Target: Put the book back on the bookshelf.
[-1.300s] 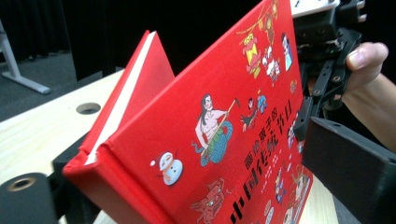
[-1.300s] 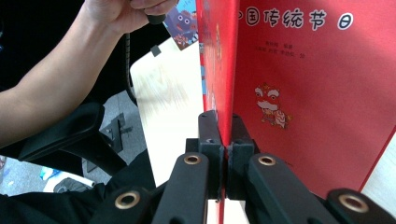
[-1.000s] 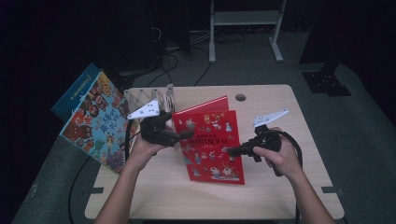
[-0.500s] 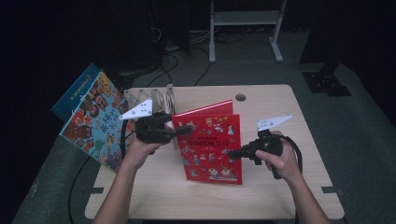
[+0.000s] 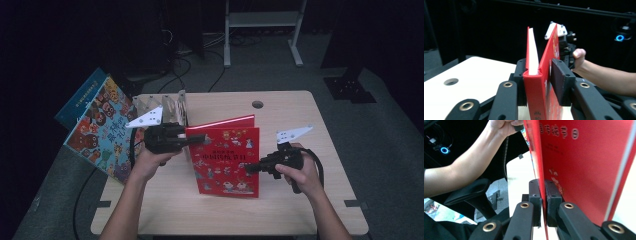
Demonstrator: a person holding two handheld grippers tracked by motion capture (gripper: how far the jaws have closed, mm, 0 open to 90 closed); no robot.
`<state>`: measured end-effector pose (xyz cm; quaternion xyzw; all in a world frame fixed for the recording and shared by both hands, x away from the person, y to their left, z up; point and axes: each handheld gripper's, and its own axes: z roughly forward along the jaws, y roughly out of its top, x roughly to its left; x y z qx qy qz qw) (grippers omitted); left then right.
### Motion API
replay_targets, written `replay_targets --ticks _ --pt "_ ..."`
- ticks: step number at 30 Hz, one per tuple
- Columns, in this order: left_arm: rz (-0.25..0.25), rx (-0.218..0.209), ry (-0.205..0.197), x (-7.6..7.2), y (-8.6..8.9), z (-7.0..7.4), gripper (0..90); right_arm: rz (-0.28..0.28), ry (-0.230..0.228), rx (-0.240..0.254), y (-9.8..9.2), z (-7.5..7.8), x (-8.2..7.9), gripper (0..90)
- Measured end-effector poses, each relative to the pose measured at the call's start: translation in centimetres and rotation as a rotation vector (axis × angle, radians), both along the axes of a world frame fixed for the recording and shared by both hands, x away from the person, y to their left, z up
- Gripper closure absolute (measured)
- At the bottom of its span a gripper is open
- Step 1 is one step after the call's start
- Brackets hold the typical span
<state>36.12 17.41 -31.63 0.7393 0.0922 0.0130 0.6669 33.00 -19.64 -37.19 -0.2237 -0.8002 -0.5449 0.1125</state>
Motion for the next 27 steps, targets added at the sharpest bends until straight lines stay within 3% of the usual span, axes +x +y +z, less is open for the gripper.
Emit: replay_targets --ticks 11,15,19,27 --pt "-0.082 -0.023 0.007 -0.22 -0.5 0.36 78.9 -0.015 -0.052 -0.017 -0.28 -0.72 0.71 78.2" --pt "-0.069 -0.008 -0.015 -0.42 -0.72 0.74 79.4 -0.023 -0.101 -0.021 -0.24 -0.73 0.83 76.0" --pt "-0.062 -0.009 -0.012 -0.44 -0.8 0.8 79.4 -0.03 -0.138 -0.041 -0.15 -0.69 0.84 73.6" --pt "-0.029 0.001 -0.026 -0.46 -0.67 0.9 79.5 -0.052 -0.187 -0.074 -0.23 -0.68 0.83 63.6"
